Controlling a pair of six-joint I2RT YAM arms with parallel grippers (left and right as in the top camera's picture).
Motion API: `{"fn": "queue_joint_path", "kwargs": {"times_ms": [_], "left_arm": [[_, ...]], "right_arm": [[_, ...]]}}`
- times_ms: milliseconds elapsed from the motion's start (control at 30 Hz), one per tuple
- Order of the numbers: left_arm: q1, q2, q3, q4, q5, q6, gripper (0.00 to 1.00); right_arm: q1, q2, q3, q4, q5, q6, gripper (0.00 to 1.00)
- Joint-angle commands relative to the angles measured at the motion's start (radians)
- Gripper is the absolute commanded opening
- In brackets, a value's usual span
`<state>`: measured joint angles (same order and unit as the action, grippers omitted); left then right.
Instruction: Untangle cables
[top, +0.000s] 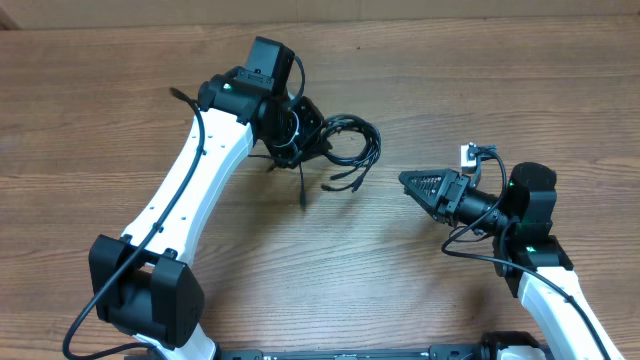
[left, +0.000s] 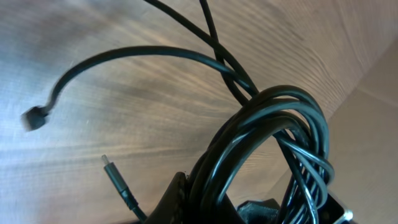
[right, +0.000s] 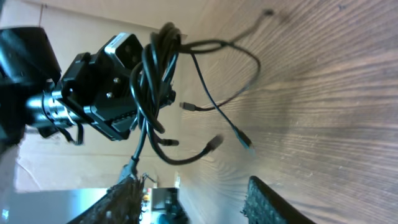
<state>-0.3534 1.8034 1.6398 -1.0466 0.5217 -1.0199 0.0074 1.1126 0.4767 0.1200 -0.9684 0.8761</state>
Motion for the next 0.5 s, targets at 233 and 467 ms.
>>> {"fn": "queue_joint_path", "kwargs": {"times_ms": [233,467], "left_arm": [[-0.030,0.008,-0.001,-0.002,-0.015,-0.056,0.04],[-0.080,0.008,-0.001,-0.007,-0.077,-0.050,0.04]], "right_arm": [[0.163,-0.004,0.022,0.089,0.165,-0.084,0.56],[0.270,-0.004,0.022,0.130,0.329,0.015,0.56]]}}
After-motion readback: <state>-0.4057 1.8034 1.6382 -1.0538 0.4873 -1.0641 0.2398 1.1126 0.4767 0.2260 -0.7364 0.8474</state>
